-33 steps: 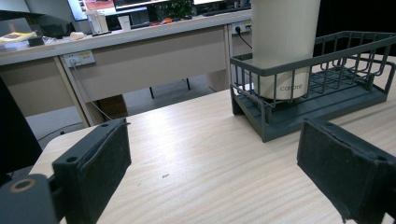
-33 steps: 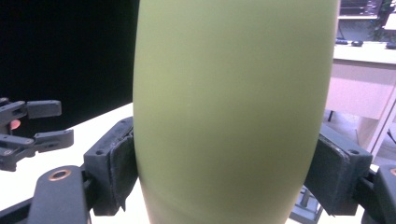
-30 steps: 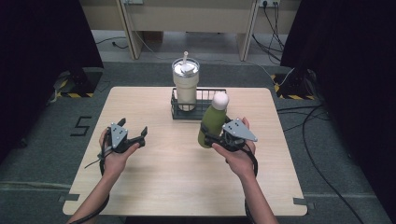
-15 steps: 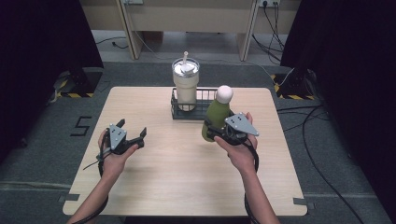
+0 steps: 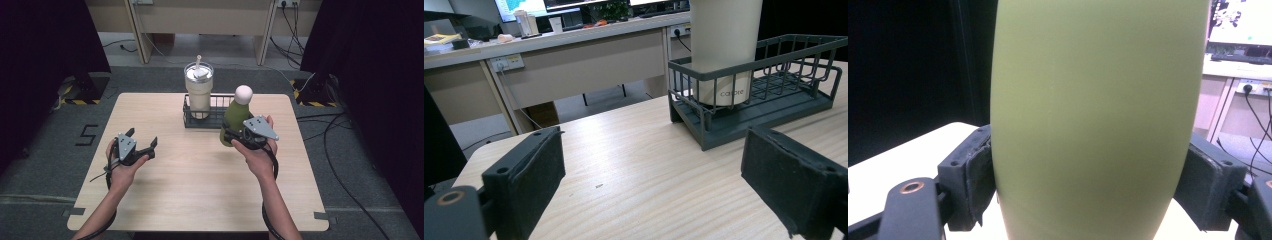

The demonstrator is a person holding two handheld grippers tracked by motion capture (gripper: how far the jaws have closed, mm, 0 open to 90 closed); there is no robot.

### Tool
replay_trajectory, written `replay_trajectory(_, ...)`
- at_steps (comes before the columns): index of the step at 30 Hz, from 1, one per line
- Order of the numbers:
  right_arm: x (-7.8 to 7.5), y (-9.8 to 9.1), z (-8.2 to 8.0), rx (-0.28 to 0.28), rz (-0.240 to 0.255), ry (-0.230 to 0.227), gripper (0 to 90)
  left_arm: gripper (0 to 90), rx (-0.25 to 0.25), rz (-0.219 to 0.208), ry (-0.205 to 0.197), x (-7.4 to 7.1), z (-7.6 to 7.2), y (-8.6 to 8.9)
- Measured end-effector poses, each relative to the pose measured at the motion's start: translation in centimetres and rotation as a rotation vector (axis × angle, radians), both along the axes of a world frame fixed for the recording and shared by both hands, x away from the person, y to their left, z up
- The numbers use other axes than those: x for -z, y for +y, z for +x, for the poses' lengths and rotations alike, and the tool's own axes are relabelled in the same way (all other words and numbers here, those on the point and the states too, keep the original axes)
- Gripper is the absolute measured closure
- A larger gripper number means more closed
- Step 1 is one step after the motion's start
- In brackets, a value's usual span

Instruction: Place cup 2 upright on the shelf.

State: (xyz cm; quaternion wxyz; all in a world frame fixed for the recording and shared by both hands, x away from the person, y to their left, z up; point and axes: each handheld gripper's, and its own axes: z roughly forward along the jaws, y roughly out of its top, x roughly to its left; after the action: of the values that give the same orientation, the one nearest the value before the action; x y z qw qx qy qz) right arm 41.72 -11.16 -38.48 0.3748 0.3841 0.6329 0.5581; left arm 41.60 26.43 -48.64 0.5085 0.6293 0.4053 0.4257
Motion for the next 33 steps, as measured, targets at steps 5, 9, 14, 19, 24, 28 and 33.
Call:
replay_trajectory(5, -0.4, 0.1, 0.4, 0.011, 0.000, -0.005, 21.1, 9.6, 0.001, 0.000, 0.001, 0.0, 0.0, 0.0)
replay_trajectory(9, -0.5, 0.2, 0.7, 0.013, -0.004, -0.006, 21.1, 9.7, 0.001, 0.001, 0.003, 0.0, 0.0, 0.1)
replay_trajectory(14, -0.5, 0.4, 1.3, 0.021, 0.002, -0.001, 21.1, 9.8, 0.001, 0.000, 0.001, 0.0, 0.0, 0.1)
replay_trajectory(19, -0.8, 0.4, 1.7, 0.028, 0.008, 0.001, 21.1, 9.8, 0.002, 0.000, 0.003, 0.0, 0.0, 0.1)
replay_trajectory(24, -1.3, 0.3, 2.3, 0.041, 0.008, -0.007, 21.1, 10.0, 0.003, 0.000, 0.004, 0.0, 0.0, 0.1)
replay_trajectory(28, -1.6, 0.4, 2.7, 0.048, 0.012, -0.009, 21.1, 10.1, 0.002, 0.001, 0.004, 0.1, 0.0, 0.1)
replay_trajectory(33, -2.0, 0.3, 3.3, 0.059, 0.013, -0.012, 21.1, 10.2, 0.003, 0.001, 0.004, 0.1, 0.0, 0.1)
